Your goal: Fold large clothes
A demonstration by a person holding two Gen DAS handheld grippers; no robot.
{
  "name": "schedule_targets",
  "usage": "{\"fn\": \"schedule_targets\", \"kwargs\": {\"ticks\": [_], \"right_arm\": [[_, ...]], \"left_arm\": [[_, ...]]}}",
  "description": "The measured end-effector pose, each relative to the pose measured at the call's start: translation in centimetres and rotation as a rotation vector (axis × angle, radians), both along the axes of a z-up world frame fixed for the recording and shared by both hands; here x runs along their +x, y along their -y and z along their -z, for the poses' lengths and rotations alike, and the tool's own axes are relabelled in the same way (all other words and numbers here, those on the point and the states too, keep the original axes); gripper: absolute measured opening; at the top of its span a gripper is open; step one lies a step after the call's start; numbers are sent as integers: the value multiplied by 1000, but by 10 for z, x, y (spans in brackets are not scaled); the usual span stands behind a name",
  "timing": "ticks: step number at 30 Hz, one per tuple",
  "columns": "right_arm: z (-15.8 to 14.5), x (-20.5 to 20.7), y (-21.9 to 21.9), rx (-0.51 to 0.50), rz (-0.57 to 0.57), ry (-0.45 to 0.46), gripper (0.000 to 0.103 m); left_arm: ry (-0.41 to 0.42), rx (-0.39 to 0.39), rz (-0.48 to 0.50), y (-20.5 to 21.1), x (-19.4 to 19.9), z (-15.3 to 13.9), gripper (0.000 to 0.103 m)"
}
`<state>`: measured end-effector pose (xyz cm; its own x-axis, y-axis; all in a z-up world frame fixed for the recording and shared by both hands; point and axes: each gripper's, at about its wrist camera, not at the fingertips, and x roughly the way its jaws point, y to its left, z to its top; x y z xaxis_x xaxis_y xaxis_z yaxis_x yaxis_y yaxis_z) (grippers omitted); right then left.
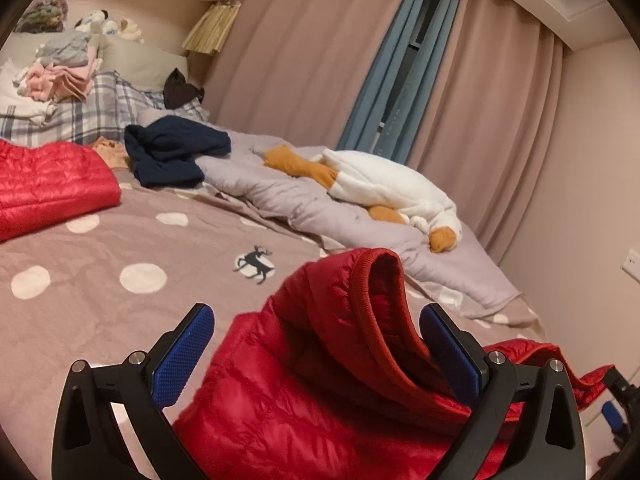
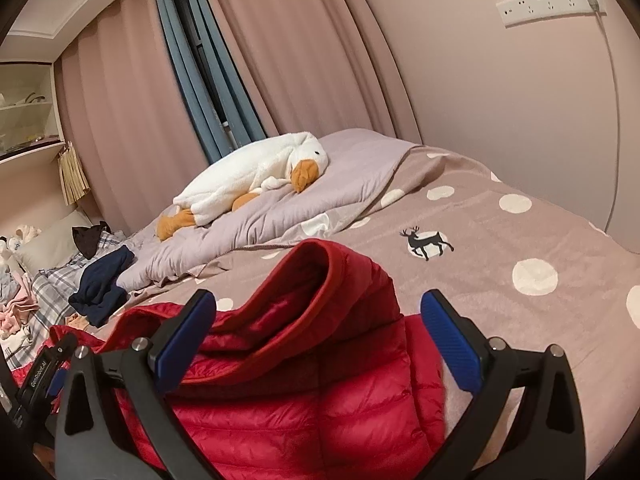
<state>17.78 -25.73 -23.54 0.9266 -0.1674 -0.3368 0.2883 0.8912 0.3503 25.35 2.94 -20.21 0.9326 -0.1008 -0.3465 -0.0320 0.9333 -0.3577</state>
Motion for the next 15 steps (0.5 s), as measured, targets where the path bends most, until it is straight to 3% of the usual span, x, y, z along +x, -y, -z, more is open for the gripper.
{"fn": "schedule_targets", "kwargs": {"ticks": [7, 15], "right_arm": [[-5, -4, -3, -19, 10, 7, 102], [-7, -6, -8, -42, 0, 6, 102]], "left_arm": [[5, -31, 7, -4, -3, -3, 101], [19, 12, -4, 1, -6, -8, 101]]}}
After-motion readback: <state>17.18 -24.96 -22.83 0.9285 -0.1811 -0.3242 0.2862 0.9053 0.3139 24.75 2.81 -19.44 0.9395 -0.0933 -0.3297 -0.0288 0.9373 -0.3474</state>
